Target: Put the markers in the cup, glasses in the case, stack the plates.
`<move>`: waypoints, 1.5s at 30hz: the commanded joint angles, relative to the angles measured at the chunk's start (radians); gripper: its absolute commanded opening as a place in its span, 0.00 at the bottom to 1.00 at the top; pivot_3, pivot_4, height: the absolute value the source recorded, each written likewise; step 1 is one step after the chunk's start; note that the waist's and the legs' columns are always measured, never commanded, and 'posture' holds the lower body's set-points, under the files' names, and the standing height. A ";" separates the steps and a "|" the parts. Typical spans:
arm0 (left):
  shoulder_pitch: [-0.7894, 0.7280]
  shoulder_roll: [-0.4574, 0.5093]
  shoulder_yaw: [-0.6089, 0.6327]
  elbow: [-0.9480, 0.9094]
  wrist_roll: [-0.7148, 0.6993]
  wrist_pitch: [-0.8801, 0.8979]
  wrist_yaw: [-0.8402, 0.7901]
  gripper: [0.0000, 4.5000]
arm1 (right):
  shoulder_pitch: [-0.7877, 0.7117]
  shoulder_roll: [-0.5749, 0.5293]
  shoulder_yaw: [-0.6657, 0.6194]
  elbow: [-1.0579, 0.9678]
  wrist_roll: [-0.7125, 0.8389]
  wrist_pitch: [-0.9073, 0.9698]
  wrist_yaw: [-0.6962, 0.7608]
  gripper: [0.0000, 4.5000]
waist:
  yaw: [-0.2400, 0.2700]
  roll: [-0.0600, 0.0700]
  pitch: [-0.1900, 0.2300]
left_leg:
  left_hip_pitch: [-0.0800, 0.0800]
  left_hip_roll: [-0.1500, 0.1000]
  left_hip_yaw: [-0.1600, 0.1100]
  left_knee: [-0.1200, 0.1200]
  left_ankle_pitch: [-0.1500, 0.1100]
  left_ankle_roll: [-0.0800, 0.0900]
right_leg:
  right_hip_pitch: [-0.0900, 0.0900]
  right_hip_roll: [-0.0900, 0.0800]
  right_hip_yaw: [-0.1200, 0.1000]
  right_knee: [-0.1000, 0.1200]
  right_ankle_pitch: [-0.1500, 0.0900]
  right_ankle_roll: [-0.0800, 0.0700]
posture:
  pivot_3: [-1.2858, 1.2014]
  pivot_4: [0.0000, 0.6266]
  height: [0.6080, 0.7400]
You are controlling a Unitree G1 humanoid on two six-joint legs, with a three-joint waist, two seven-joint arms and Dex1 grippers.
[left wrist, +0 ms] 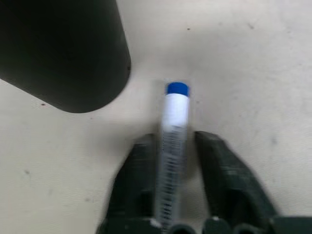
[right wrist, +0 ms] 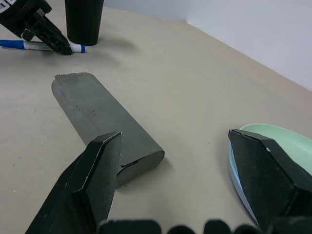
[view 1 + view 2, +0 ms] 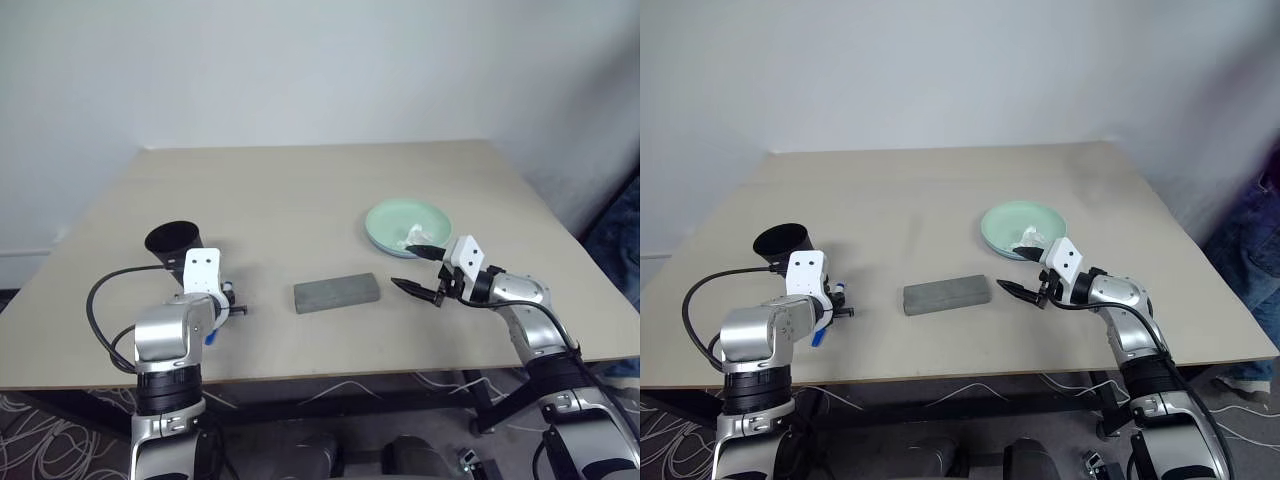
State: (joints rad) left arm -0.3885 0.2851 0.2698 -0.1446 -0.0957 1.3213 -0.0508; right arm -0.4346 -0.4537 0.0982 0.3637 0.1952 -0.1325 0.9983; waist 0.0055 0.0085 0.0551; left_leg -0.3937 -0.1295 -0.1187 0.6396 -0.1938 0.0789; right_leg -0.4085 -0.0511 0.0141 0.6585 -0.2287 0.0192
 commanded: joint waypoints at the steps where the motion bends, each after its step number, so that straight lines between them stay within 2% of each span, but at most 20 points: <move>1: -0.012 0.008 0.012 -0.015 -0.008 -0.022 -0.008 0.03 | -0.019 -0.003 -0.021 -0.041 0.010 -0.006 -0.008 0.84 | 0.000 0.000 0.000 | 0.000 0.000 0.000 0.000 0.000 0.000 | 0.000 0.000 0.000 0.000 0.000 0.000 | 0.52 0.00 0.97; 5: -0.013 0.022 -0.027 -0.032 -0.010 -0.064 -0.035 0.03 | -0.023 -0.002 -0.021 -0.039 0.011 -0.004 -0.008 0.84 | 0.001 0.000 0.000 | 0.000 0.000 0.000 0.000 0.000 0.000 | 0.000 0.000 0.000 0.000 0.000 0.000 | 0.52 0.00 0.97; 11: -0.004 0.114 -0.226 -0.115 0.031 -0.474 -0.176 0.03 | -0.029 0.001 -0.017 -0.036 0.009 -0.002 -0.008 0.84 | 0.005 0.000 0.000 | -0.001 0.000 0.000 0.000 0.000 0.000 | 0.000 -0.001 0.000 -0.001 0.000 0.000 | 0.52 0.00 0.97; 16: -0.034 0.104 -0.202 -0.085 0.009 -0.768 -0.211 0.03 | -0.037 0.002 -0.017 -0.035 0.005 0.000 -0.014 0.84 | 0.007 0.000 0.000 | -0.001 0.000 0.001 -0.003 0.000 0.000 | -0.001 -0.001 0.001 -0.002 0.000 0.000 | 0.52 0.00 0.97; 20: -0.087 0.145 -0.137 0.050 0.101 -1.078 -0.095 0.03 | -0.039 -0.001 -0.020 -0.037 0.005 0.001 -0.016 0.84 | 0.007 0.000 0.000 | -0.001 0.000 0.001 -0.004 0.001 -0.001 | -0.002 0.000 0.001 -0.002 0.000 -0.001 | 0.52 0.00 0.97; 25: -0.120 0.202 -0.091 0.263 0.177 -1.339 0.009 0.03 | -0.039 -0.002 -0.021 -0.032 0.005 -0.003 -0.018 0.84 | 0.009 0.000 0.000 | 0.000 0.000 0.001 -0.005 0.001 -0.002 | -0.001 0.000 0.001 -0.002 0.000 -0.001 | 0.52 0.00 0.97; 33: -0.154 0.218 -0.094 0.566 0.192 -1.570 0.035 0.03 | -0.037 0.000 -0.022 -0.028 0.004 -0.010 -0.022 0.84 | 0.023 0.000 0.000 | 0.000 0.000 0.001 -0.003 0.001 -0.002 | -0.001 0.000 0.000 -0.002 0.000 -0.001 | 0.52 0.00 0.97; 36: -0.163 0.212 -0.101 0.622 0.194 -1.612 0.037 0.03 | -0.034 -0.002 -0.024 -0.026 0.005 -0.014 -0.021 0.84 | 0.031 0.000 0.000 | 0.000 0.000 0.001 -0.003 0.001 -0.002 | -0.001 0.000 0.000 -0.002 0.000 -0.001 | 0.52 0.00 0.97; 44: -0.168 0.196 -0.113 0.650 0.206 -1.640 0.047 0.63 | -0.027 -0.007 -0.028 -0.017 0.006 -0.022 -0.018 0.84 | 0.032 0.000 0.000 | 0.000 0.000 0.001 -0.003 0.001 -0.002 | -0.001 0.000 -0.001 -0.002 0.001 -0.001 | 0.52 0.00 0.97; 45: -0.166 0.194 -0.113 0.643 0.207 -1.637 0.048 0.63 | -0.027 -0.006 -0.027 -0.015 0.006 -0.023 -0.017 0.84 | 0.032 0.000 0.000 | 0.000 0.000 0.001 -0.003 0.001 -0.002 | -0.001 0.000 -0.001 -0.002 0.001 -0.001 | 0.52 0.00 0.97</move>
State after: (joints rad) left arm -0.5204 0.4744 0.1572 0.5271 0.1053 -0.2965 -0.0141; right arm -0.4493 -0.4507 0.0972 0.3647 0.1932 -0.1344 0.9829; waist 0.0370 0.0081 0.0549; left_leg -0.3940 -0.1296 -0.1176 0.6370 -0.1926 0.0772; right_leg -0.4098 -0.0514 0.0134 0.6571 -0.2282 0.0183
